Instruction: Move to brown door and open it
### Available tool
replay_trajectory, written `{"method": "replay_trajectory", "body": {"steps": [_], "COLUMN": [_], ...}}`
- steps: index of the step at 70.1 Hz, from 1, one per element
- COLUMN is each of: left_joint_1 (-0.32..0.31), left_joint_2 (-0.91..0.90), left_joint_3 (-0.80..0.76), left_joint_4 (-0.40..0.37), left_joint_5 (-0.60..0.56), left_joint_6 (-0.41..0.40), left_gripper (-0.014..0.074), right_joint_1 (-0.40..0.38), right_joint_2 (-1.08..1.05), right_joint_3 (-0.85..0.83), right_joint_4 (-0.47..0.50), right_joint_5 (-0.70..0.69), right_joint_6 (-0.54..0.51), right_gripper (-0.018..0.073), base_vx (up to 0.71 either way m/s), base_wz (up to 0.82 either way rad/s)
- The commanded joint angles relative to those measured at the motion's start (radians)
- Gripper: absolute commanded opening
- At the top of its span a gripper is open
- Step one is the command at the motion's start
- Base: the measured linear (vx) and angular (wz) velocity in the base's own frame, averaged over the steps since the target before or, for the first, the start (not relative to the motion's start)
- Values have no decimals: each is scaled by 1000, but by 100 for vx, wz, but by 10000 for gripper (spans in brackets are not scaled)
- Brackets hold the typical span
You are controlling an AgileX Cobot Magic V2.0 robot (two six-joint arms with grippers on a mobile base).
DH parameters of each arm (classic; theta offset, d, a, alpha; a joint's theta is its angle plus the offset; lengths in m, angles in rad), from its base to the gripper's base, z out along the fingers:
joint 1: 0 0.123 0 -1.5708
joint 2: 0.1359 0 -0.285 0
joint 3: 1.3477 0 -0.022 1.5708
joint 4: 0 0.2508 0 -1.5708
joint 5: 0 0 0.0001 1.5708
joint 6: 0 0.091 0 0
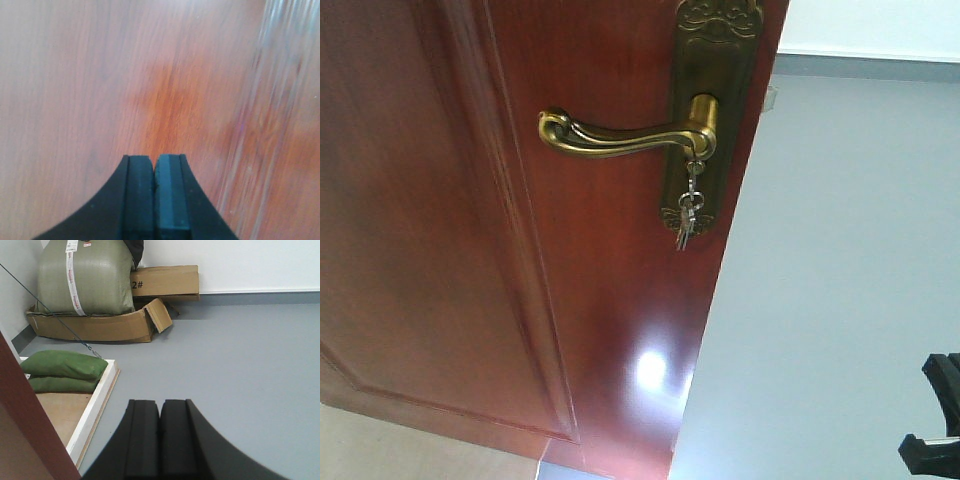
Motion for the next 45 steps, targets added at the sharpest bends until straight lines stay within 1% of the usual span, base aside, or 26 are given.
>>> {"method": "replay_trajectory", "body": {"steps": [1,45], "left_joint_1": [-3,-2], "left_joint_2": [-27,-26], "left_joint_3": [26,26], "left_joint_4": [5,5], "left_joint_5": [-73,-73], "left_joint_6": [-7,-7], "left_gripper": [17,17], "right_joint_1": [-1,-1], "right_joint_2": [-16,-16], "right_joint_3": [2,2], "right_joint_4": [-5,-5], "right_joint_5": [-81,-81], "right_joint_6": [-11,-11], "right_gripper": [0,0], "base_vx": [0,0], "base_wz": [0,0]}}
